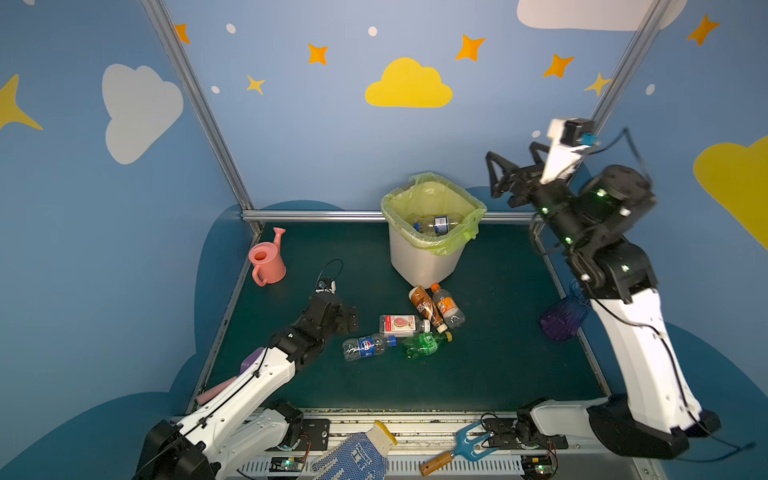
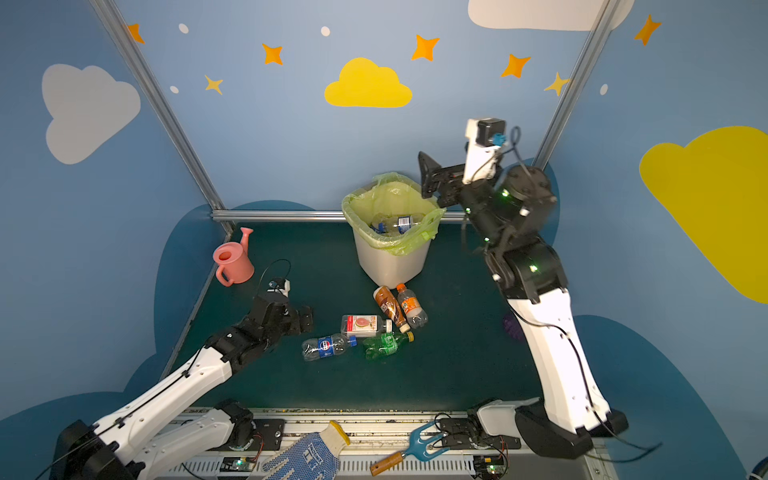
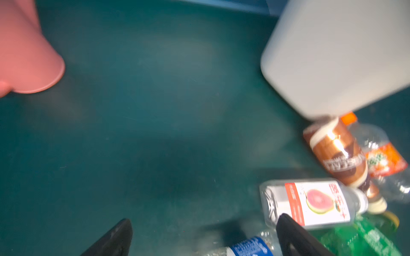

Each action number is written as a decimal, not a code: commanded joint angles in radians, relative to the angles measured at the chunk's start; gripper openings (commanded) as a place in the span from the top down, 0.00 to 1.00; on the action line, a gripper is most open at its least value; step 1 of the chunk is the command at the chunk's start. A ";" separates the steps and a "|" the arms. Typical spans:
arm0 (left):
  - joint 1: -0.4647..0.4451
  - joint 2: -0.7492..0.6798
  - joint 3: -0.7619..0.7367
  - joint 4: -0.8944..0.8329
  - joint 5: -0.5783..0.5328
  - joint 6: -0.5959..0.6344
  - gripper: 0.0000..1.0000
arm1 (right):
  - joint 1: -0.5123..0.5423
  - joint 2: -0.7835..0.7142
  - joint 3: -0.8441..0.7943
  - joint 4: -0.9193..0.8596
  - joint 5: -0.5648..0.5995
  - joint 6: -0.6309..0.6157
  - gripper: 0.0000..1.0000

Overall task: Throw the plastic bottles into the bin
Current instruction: 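Lower the right gripper while the left gripper reaches for the other Pepsi bottle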

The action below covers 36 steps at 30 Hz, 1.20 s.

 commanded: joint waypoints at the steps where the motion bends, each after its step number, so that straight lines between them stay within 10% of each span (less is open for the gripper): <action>1: -0.075 0.061 0.047 -0.103 -0.061 0.060 0.00 | -0.054 0.024 -0.167 0.003 0.009 0.076 0.02; 18: -0.278 0.359 0.290 -0.411 0.026 0.287 0.03 | -0.456 -0.289 -0.926 0.044 -0.182 0.362 0.02; 36: -0.285 0.636 0.384 -0.467 0.072 0.423 0.09 | -0.621 -0.343 -1.086 0.026 -0.274 0.405 0.02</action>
